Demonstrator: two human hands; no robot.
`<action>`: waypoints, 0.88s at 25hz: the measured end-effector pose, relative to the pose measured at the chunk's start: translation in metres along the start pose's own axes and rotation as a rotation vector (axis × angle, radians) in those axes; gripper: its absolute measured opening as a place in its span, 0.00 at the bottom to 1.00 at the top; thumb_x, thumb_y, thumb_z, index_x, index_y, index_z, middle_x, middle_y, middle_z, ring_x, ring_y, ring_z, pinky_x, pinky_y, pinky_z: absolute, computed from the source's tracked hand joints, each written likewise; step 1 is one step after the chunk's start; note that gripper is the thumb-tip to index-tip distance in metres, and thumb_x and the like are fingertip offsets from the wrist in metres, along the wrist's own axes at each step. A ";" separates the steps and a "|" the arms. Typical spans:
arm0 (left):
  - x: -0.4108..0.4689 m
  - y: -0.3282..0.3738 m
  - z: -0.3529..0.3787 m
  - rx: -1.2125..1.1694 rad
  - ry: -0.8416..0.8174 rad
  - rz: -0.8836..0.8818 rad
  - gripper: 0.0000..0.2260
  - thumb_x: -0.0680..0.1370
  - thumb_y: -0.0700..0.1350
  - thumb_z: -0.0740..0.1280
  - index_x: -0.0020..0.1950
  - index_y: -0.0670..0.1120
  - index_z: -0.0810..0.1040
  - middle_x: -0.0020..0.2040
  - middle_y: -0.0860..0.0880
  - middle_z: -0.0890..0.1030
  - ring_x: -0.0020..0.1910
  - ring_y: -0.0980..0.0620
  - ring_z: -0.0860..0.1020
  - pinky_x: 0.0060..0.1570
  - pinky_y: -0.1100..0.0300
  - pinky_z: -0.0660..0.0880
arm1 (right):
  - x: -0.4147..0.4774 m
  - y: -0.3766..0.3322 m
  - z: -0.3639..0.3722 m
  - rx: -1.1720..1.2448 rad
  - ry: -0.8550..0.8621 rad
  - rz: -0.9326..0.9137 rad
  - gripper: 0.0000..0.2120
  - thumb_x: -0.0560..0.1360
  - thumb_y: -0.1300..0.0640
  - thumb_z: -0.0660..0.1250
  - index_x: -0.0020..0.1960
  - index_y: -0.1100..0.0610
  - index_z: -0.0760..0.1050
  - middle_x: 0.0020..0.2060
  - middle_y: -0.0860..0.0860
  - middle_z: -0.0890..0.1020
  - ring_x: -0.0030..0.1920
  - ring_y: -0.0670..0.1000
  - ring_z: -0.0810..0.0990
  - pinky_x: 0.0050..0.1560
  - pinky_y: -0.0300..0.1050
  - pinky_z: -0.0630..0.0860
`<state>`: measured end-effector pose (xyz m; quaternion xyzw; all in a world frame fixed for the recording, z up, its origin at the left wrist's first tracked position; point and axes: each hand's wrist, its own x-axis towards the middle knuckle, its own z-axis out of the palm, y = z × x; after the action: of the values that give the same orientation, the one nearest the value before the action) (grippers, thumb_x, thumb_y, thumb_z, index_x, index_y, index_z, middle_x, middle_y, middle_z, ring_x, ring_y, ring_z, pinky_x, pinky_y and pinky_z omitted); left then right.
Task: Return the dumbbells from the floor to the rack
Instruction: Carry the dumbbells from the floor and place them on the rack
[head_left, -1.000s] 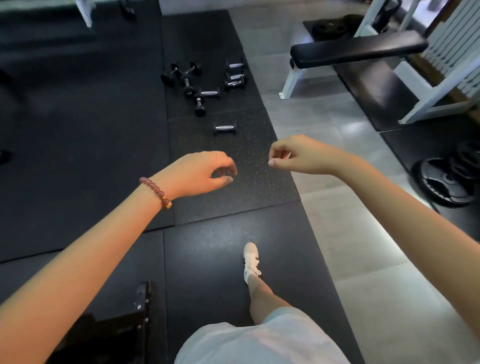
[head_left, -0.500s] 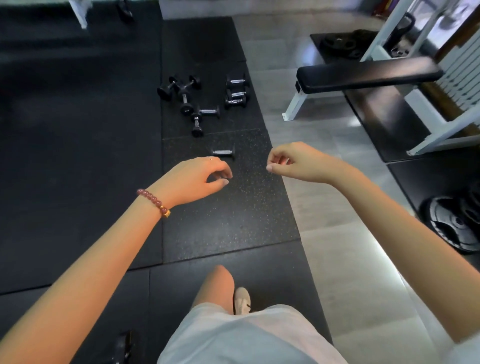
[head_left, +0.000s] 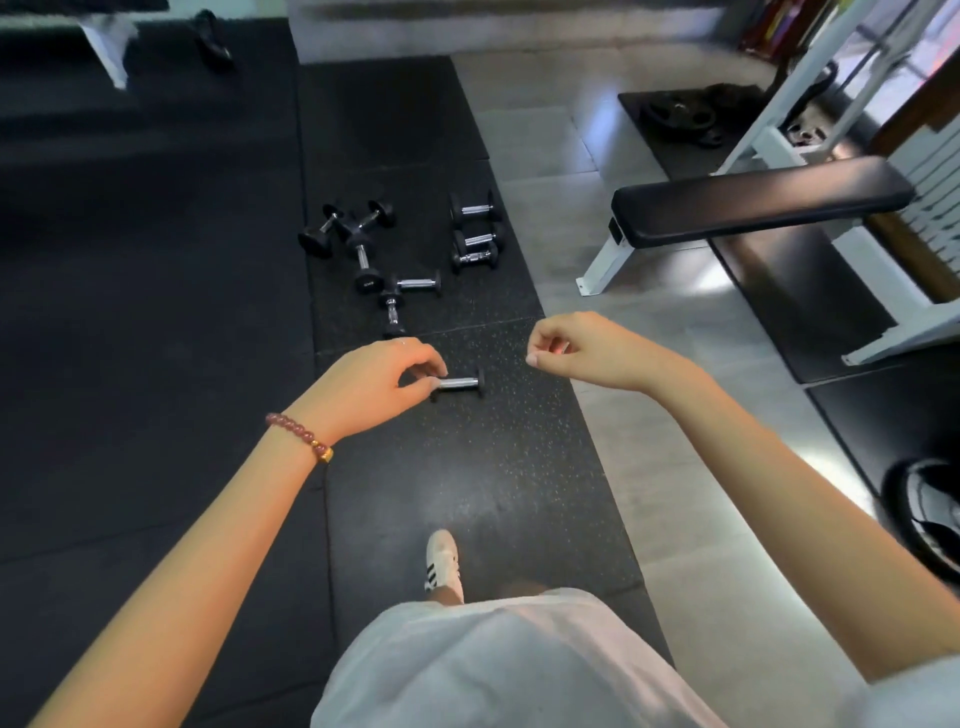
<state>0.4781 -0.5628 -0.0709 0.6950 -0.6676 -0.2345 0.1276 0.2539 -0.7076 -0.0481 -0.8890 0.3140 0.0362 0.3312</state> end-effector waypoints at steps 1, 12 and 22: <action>0.023 -0.013 -0.011 0.011 -0.030 0.008 0.09 0.79 0.48 0.62 0.57 0.54 0.78 0.54 0.57 0.78 0.49 0.60 0.75 0.50 0.61 0.73 | 0.019 0.005 -0.005 0.023 0.010 0.023 0.09 0.77 0.51 0.64 0.45 0.56 0.77 0.40 0.46 0.80 0.43 0.46 0.78 0.48 0.42 0.75; 0.260 -0.161 -0.040 -0.056 -0.239 -0.054 0.08 0.77 0.52 0.64 0.53 0.55 0.79 0.51 0.59 0.78 0.50 0.60 0.76 0.53 0.57 0.75 | 0.276 0.118 -0.036 0.271 -0.102 0.186 0.03 0.74 0.56 0.68 0.42 0.52 0.77 0.42 0.48 0.82 0.40 0.43 0.77 0.45 0.34 0.73; 0.454 -0.372 0.156 -0.164 -0.400 -0.283 0.08 0.78 0.50 0.63 0.53 0.53 0.79 0.53 0.57 0.77 0.37 0.62 0.72 0.40 0.65 0.67 | 0.531 0.322 0.152 0.673 -0.124 0.866 0.13 0.76 0.66 0.64 0.37 0.52 0.73 0.32 0.50 0.75 0.33 0.46 0.73 0.36 0.34 0.71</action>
<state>0.7232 -0.9621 -0.4582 0.7086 -0.5544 -0.4362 0.0147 0.5132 -1.0864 -0.4940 -0.5199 0.6251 0.1191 0.5699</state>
